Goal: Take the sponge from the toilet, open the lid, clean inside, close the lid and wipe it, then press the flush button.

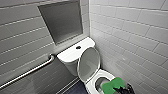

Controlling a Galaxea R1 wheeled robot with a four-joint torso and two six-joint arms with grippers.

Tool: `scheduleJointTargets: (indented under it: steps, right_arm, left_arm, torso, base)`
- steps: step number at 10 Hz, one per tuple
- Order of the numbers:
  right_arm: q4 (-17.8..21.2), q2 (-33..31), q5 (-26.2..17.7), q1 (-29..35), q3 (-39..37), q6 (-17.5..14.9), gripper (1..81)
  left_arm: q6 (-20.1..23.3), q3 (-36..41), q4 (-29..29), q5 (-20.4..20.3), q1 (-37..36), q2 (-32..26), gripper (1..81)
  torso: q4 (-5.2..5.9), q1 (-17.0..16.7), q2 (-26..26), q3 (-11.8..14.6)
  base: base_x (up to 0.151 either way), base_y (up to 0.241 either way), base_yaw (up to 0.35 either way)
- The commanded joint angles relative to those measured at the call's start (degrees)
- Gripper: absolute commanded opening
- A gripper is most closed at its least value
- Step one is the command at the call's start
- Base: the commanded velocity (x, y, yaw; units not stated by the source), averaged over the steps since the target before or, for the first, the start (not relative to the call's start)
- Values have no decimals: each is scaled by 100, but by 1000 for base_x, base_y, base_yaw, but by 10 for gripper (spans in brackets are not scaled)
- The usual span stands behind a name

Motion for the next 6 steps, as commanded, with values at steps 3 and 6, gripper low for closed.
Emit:
scheduleJointTargets:
  steps: [3,6]
  right_arm:
    - [136,943,-1232,1385,-1320,50,10]
    - [136,1587,-1576,1684,-1831,58,10]
  left_arm:
    - [34,70,54,439,182,-33,811]
    - [26,17,46,439,182,-24,811]
  torso:
    - [0,0,0,0]
    - [0,0,0,0]
  base:
    - [0,0,0]
    - [0,0,0]
